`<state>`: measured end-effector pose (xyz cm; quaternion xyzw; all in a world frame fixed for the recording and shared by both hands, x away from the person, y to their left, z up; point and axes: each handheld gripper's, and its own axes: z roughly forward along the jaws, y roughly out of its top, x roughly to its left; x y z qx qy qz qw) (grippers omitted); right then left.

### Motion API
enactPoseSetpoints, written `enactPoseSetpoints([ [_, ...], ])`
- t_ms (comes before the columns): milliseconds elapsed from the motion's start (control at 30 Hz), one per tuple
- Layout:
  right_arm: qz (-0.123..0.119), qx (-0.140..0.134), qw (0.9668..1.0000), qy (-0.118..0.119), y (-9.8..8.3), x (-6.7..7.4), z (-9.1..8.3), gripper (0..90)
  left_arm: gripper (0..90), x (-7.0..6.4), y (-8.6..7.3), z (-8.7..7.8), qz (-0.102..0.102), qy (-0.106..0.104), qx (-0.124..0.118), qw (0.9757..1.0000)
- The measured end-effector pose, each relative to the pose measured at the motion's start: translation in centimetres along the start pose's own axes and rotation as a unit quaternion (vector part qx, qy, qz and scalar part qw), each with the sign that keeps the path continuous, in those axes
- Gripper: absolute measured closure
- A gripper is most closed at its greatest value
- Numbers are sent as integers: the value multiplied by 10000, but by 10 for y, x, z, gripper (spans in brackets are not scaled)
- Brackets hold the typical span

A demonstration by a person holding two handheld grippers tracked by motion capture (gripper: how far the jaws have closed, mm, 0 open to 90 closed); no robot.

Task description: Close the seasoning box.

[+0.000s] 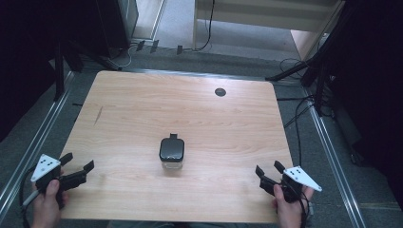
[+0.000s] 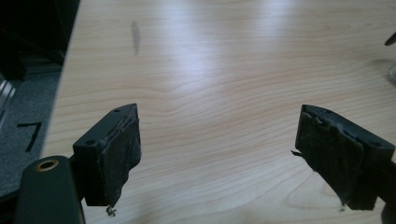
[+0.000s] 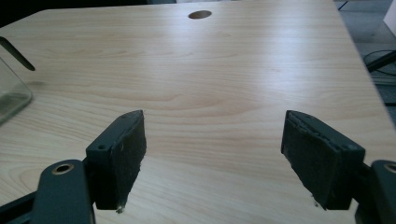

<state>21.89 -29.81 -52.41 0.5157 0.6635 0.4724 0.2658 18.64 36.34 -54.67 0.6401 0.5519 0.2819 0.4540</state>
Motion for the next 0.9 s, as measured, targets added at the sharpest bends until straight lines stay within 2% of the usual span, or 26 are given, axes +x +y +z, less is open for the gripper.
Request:
enactPoseSetpoints([
  [67,15,-21,9999,-106,-8,-12,-9,227,147,5,-1,-3,-205,-173,-162,9995],
  [100,15,-21,9999,-106,-8,-12,-9,227,147,4,-2,-4,-210,-178,-192,9994],
  [133,72,8,9999,-143,-14,-18,-13,230,147,4,-2,-3,-141,-194,-179,9996],
  [200,74,38,9999,-146,-17,-21,-15,231,147,0,-3,-3,1,-190,-146,9997],
  [267,-33,85,9999,-75,-22,-22,-18,232,147,-4,-4,-1,143,-163,-107,9997],
  [367,-310,38,9995,-110,-27,-21,-23,231,147,-8,-5,-1,284,-134,-55,9995],
  [467,-327,1,9994,-95,-31,-25,-24,234,147,-12,-5,3,472,-86,118,9988],
  [500,-239,36,9997,-92,-31,-28,-25,241,146,-13,-5,4,494,-75,170,9986],
  [567,-147,-96,9998,-4,-32,-31,-27,245,146,-13,-5,5,527,-69,214,9984],
  [633,-75,-94,9999,54,-33,-33,-29,243,146,-12,-5,5,465,-86,230,9986],
  [700,-20,2,10000,29,-34,-34,-31,244,146,-10,-5,5,392,-114,216,9989],
  [767,137,158,9998,-4,-34,-36,-29,268,147,-9,-5,4,336,-125,189,9992],
  [800,96,412,9990,-119,-41,-36,-26,275,147,-9,-5,4,322,-139,205,9992],
  [833,-283,633,9962,-536,-45,-30,-23,285,147,-9,-5,4,337,-141,199,9991],
  [867,-654,517,9938,-734,-47,-21,-23,291,146,-9,-5,4,352,-118,175,9992],
  [900,-864,449,9932,-631,-49,-16,-24,276,147,-9,-5,4,364,-126,202,9991],
])
